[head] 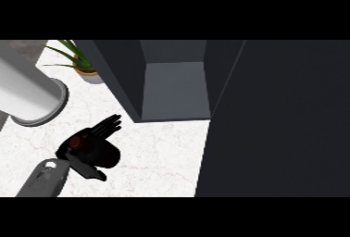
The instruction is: Pick up the wine, place it into the cabinet and close the cabinet
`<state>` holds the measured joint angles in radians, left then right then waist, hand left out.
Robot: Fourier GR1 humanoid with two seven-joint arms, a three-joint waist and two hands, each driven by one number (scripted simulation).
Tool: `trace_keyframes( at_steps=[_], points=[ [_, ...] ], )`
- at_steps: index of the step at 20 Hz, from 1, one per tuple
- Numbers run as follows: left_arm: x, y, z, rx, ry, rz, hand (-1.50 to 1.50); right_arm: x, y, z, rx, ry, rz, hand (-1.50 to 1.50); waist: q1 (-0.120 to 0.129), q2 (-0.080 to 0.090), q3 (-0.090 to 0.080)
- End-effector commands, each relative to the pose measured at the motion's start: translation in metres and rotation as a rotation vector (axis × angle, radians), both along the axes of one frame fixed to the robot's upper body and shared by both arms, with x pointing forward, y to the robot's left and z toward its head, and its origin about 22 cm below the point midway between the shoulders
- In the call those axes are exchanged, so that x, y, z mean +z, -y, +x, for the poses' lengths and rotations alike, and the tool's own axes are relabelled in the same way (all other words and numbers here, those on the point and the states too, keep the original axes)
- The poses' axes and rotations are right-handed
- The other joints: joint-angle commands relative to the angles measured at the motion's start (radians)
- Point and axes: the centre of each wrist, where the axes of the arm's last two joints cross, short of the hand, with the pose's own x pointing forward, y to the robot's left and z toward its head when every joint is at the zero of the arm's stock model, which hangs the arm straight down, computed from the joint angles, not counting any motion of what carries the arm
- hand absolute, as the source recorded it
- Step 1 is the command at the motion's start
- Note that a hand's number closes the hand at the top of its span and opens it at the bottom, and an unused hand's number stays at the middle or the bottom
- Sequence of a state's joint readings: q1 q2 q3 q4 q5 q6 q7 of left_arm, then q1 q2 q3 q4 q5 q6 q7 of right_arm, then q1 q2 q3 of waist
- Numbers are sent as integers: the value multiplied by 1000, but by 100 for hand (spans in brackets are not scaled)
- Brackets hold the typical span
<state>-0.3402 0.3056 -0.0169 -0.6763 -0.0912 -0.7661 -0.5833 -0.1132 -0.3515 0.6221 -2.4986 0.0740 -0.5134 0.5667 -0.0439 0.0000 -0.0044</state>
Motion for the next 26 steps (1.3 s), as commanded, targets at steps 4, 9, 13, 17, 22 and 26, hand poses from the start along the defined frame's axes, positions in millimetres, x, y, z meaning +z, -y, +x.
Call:
trace_keyframes(
  at_steps=[4, 9, 13, 17, 22, 26],
  points=[
    [-7, 3, 3, -74, -6, -220, 150, 17, 14, -33, 15, 53, 25, -150, -5, -1, 1],
    [-9, 13, 1, -83, 64, -220, 150, 9, 7, -26, -11, 55, 27, -150, 5, -2, 0],
    [2, -3, 1, -101, 136, -210, 150, 15, 13, -28, -14, 51, 33, -150, 11, -5, 0],
    [-31, 19, -30, 121, 176, -212, 150, 11, 17, -25, -30, 40, 8, -150, 27, -3, 3],
    [-48, 16, -57, 628, 221, -161, 150, 8, 17, -26, -29, 41, 18, -150, 41, -12, 4],
    [-36, 45, -60, 567, 207, -214, 150, 22, 25, -42, -30, 39, 27, -150, 42, -10, 5]
  ],
)
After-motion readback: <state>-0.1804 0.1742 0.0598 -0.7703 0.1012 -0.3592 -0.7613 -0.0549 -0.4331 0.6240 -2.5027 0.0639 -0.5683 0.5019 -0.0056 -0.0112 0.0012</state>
